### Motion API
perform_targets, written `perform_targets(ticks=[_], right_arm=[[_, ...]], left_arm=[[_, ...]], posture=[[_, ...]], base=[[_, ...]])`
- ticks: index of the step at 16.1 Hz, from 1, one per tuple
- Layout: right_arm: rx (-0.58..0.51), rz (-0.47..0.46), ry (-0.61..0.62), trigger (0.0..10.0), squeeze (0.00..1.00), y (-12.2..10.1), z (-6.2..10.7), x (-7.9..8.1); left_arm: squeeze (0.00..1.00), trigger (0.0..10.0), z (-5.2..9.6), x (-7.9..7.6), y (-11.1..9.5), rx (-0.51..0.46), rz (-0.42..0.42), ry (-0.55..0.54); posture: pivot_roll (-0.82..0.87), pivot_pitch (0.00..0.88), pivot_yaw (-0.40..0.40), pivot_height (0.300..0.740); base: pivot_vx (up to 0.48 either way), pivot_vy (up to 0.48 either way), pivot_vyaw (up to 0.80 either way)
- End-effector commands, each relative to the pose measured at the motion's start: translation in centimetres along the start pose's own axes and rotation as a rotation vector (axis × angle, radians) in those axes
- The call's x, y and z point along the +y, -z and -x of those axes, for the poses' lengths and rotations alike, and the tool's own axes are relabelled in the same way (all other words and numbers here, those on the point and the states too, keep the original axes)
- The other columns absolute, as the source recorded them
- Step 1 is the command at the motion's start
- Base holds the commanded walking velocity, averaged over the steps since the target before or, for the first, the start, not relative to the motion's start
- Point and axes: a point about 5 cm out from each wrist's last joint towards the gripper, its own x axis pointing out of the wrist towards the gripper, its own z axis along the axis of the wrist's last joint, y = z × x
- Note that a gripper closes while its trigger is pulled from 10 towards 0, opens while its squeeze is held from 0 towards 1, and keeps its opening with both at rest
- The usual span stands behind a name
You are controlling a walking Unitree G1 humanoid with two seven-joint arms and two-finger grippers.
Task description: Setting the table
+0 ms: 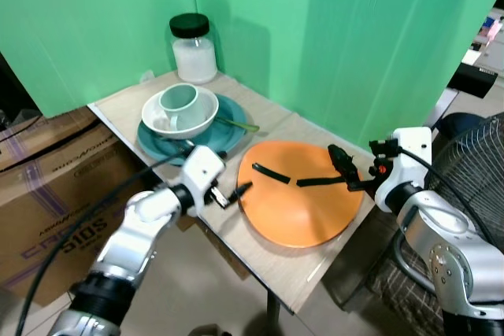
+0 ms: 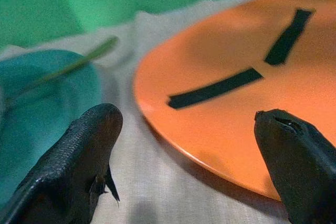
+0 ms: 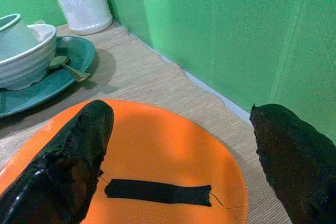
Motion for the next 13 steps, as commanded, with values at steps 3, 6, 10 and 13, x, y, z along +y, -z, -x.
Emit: perform_targets(ticks=[3,6,10,13], right_arm=[[-0.002,-0.008,0.006,10.0,0.00,-0.1,0.1,0.0],[0.002,-0.012,0.008,10.0,0.00,0.0,0.1,0.0],[0.031,-0.056,0.079,10.0,0.00,0.3,-0.3,-1.0],[0.069,-0.100,0.084,10.0,0.00,0.1,-0.4,-1.8]], left_arm=[[0.00,10.0,-0.4,-0.7,2.3,0.127,-0.054,0.054],[0.00,10.0,0.3,0.0,3.6,0.216,-0.092,0.009],[0.00,10.0,0.7,-0.8,4.7,0.230,-0.087,0.008],[0.00,10.0,0.6,-1.5,5.0,0.238,-0.081,0.011]], posture=[[0.08,0.000,0.061,0.740],[0.08,0.000,0.063,0.740],[0.08,0.000,0.060,0.740],[0.09,0.000,0.057,0.740]], base=[[0.000,0.000,0.00],[0.000,0.000,0.00],[0.000,0.000,0.00],[0.000,0.000,0.00]])
